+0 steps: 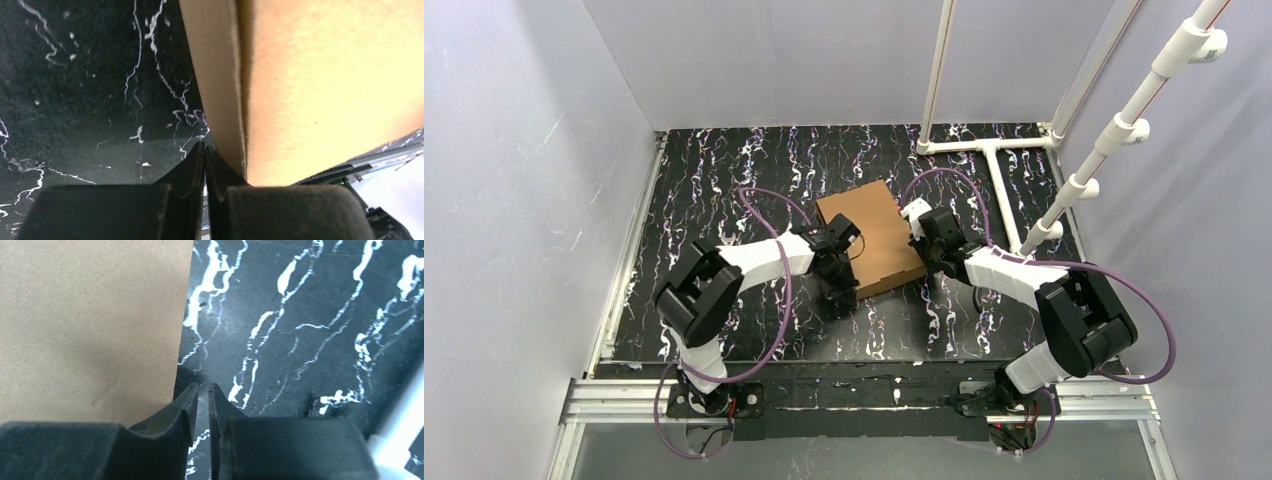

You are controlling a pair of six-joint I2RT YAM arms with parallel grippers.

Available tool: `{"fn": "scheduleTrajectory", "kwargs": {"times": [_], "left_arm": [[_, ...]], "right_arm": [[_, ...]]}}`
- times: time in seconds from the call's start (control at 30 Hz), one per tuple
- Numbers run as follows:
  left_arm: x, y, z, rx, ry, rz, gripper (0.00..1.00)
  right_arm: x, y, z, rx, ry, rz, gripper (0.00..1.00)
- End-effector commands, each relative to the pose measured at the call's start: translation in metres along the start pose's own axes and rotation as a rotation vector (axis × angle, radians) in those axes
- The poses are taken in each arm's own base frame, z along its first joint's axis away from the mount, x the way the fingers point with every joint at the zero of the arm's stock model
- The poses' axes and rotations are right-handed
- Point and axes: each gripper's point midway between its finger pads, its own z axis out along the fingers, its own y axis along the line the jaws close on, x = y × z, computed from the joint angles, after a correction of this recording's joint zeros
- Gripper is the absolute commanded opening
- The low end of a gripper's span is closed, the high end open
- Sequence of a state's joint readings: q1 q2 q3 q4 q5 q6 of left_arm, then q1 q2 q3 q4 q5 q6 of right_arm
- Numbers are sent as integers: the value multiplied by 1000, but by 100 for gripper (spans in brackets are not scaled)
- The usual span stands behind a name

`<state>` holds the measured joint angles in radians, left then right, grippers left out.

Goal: Fold the paper box
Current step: Close the paper box at the center of the board.

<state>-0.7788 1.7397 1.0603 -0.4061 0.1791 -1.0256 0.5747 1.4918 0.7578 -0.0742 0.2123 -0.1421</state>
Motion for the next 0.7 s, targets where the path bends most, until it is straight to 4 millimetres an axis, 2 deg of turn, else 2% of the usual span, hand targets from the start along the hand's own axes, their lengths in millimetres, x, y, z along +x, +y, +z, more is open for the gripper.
{"fn": "scheduleTrajectory", "kwargs": {"times": [0.0,0.1,0.23,0.37,0.43,0.47,0.57,0.6,0.67], "left_arm": [[-22,-67,-1,155,-69,45,0],[-24,-47,-7,100,-106,36,0],[-18,-26,-29,83,-128,88,0],[-16,24,-50,25,-164,136,3],[-21,42,-61,78,-168,119,6],[-28,52,-62,96,-178,96,9],[-53,64,-75,182,-240,69,20],[-65,68,-78,185,-259,62,21],[-88,76,-80,169,-277,40,22]], "right_arm": [[-12,54,-5,-191,-35,-41,25],[-14,48,-8,-175,-50,-24,28],[-19,31,-7,-119,-58,-11,34],[-30,7,-12,-42,-81,-39,39],[-38,-8,-14,9,-90,-57,41],[-41,-14,-14,23,-94,-57,41],[-56,-28,-10,28,-93,-56,41],[-56,-30,-6,17,-82,-66,41],[-69,-36,0,11,-88,-84,41]]}}
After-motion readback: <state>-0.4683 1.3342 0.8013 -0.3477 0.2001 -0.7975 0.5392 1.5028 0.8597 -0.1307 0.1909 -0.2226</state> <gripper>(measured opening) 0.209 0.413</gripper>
